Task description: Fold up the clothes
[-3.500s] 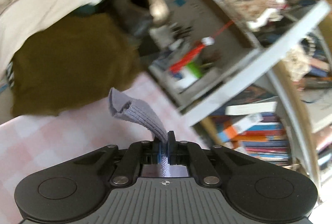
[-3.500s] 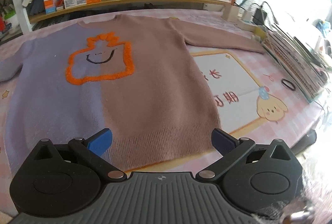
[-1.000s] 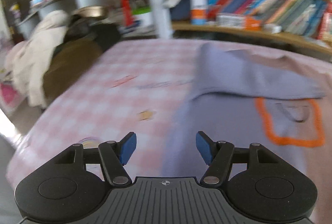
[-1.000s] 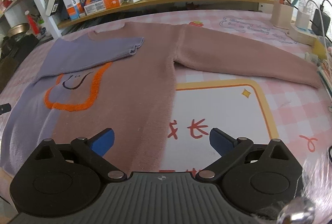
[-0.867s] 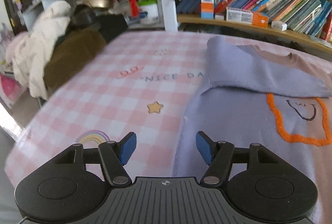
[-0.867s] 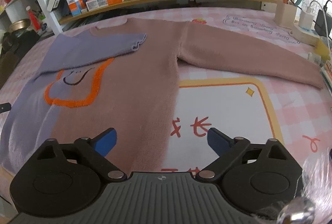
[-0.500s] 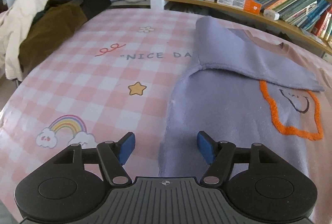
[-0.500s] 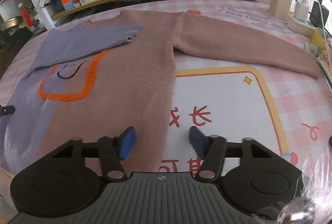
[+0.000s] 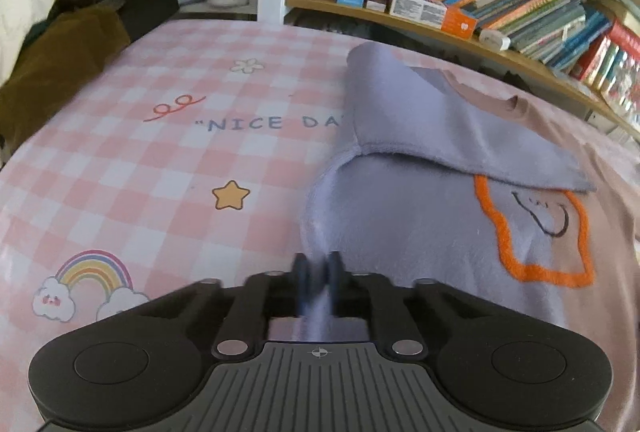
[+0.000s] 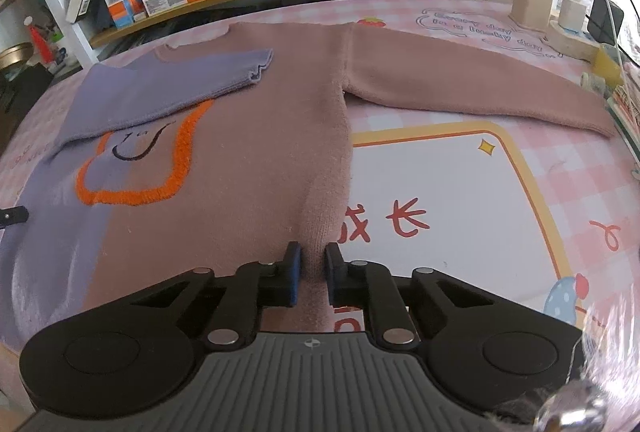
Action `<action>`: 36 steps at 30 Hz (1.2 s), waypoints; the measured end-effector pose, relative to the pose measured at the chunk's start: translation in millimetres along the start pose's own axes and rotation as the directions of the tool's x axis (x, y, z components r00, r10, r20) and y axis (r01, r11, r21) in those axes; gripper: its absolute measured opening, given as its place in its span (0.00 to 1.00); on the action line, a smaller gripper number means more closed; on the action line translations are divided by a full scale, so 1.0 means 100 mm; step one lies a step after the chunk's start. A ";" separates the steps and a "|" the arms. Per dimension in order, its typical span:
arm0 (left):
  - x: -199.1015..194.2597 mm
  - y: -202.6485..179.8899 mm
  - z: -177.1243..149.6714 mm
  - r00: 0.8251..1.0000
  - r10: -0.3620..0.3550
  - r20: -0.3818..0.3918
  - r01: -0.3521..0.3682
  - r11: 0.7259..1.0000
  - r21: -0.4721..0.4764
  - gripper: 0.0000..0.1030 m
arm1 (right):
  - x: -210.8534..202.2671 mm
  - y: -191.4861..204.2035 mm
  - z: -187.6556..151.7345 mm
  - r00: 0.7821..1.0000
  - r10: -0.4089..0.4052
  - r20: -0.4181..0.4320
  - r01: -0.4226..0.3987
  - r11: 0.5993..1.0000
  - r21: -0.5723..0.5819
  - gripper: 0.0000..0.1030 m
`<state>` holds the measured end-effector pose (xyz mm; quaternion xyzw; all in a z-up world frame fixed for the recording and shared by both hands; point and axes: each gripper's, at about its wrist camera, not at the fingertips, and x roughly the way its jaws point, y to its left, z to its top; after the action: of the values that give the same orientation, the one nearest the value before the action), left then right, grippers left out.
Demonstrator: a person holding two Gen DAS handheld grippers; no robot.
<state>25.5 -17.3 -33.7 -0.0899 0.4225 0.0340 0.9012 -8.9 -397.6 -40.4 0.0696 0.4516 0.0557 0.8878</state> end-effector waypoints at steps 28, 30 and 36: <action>-0.10 0.23 0.17 0.999 0.033 0.042 -0.035 0.998 0.056 0.16 | 0.09 0.36 0.09 0.998 -0.051 0.043 0.051 0.999 0.002 0.41; -0.15 0.23 0.17 0.998 0.031 0.050 -0.034 0.997 0.064 0.21 | 0.05 0.39 0.08 0.997 -0.059 0.051 0.059 0.998 0.013 0.43; -0.26 0.16 0.10 0.996 0.052 0.075 -0.058 0.995 0.079 0.68 | -0.11 0.50 0.00 0.992 -0.092 0.082 0.087 0.994 0.058 0.66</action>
<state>14.6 0.6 -9.8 -0.0405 0.3928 0.0448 0.9176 -17.2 -350.5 -23.4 0.0759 0.4176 0.0004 0.9055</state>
